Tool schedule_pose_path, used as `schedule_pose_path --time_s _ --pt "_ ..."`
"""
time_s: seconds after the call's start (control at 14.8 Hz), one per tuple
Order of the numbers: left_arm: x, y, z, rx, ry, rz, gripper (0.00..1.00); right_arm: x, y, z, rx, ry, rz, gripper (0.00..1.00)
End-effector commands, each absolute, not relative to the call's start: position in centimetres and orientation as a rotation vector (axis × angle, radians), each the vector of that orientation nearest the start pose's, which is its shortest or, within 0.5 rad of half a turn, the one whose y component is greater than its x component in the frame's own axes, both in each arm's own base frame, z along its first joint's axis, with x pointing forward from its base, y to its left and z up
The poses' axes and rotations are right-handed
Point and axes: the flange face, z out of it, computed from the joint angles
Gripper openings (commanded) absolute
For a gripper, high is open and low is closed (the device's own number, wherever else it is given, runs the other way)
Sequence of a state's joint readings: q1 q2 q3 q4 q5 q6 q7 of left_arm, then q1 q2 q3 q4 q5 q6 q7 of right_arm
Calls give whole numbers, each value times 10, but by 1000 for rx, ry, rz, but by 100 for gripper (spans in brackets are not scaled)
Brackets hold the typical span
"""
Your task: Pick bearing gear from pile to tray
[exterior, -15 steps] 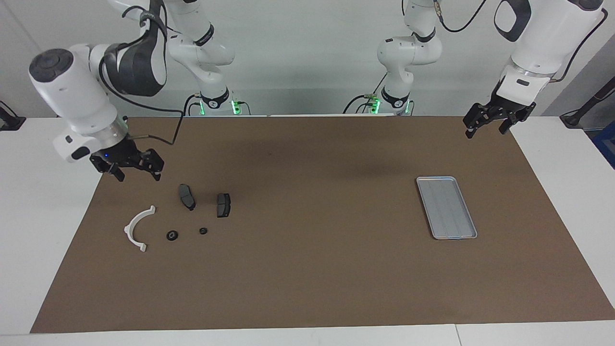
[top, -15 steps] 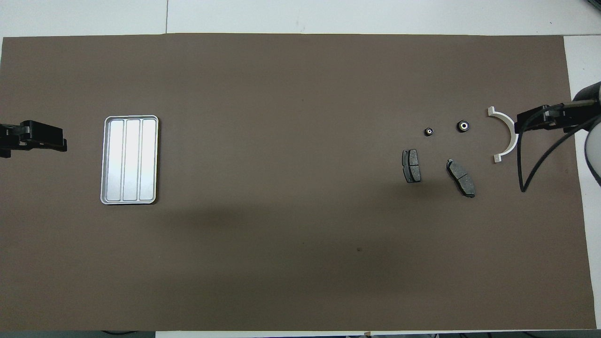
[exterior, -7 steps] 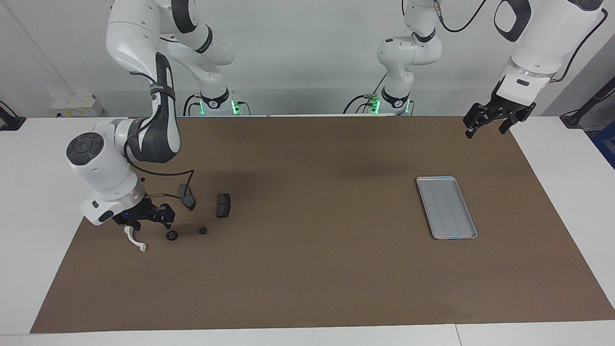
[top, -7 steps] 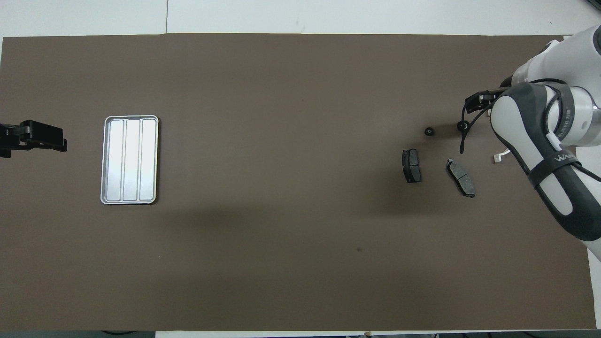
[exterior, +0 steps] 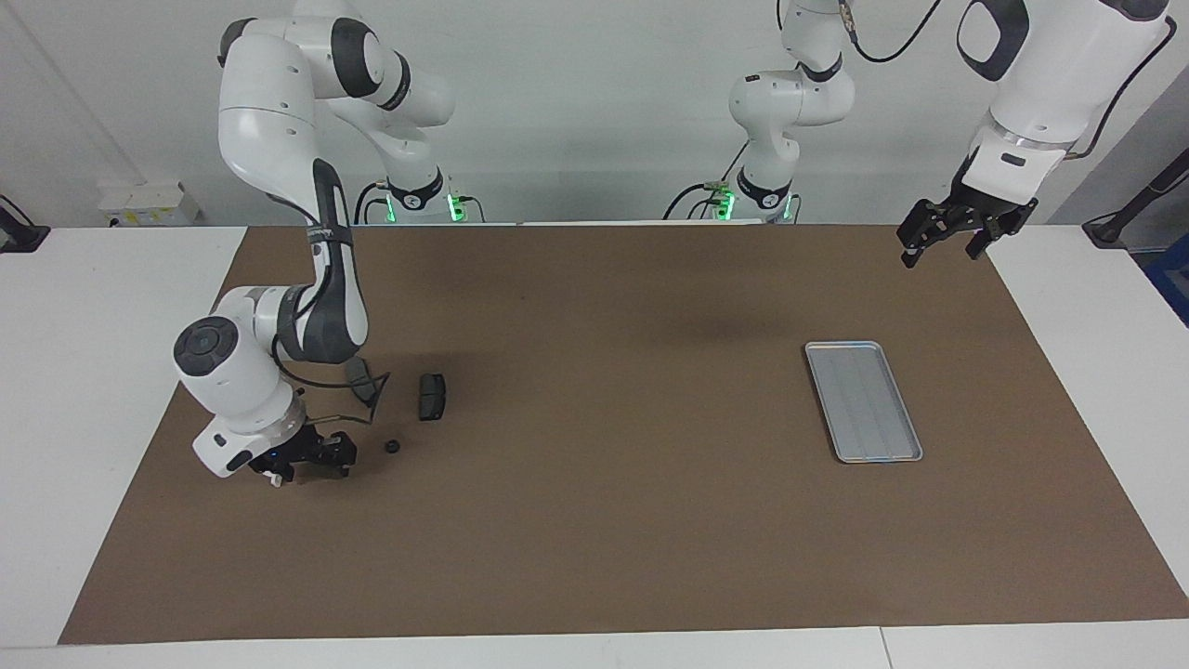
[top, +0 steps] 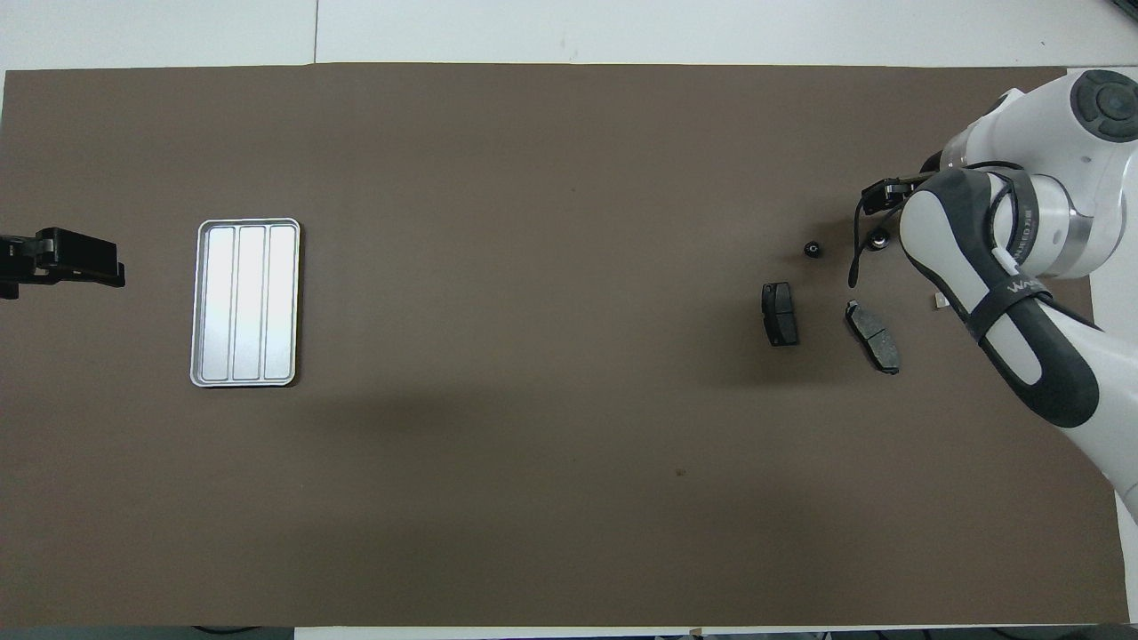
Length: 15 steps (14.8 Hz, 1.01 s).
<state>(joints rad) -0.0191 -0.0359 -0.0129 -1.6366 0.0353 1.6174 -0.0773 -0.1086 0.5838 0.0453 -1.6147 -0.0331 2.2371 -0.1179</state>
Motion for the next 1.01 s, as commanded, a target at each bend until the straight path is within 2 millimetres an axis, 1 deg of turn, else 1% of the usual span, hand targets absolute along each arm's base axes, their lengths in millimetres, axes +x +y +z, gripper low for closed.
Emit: schedule_pose_path --time_s 0.0,0.27,0.47,0.68,0.95 --pt "548 -16 616 -3087 -48 -45 100 685 -46 290 -3154 -157 -38 93" --pt "546 -15 615 -3086 -61 -19 100 678 -53 284 -3148 -212 -6 93" --pt "546 -16 616 -3086 -61 -24 100 670 -55 295 -3150 -216 -3 93" --pt "545 -16 615 -3086 -61 -19 100 666 -55 308 -3150 -210 24 93" --pt "544 -15 610 -3086 -74 -15 100 668 -53 307 -3151 -206 2 92"
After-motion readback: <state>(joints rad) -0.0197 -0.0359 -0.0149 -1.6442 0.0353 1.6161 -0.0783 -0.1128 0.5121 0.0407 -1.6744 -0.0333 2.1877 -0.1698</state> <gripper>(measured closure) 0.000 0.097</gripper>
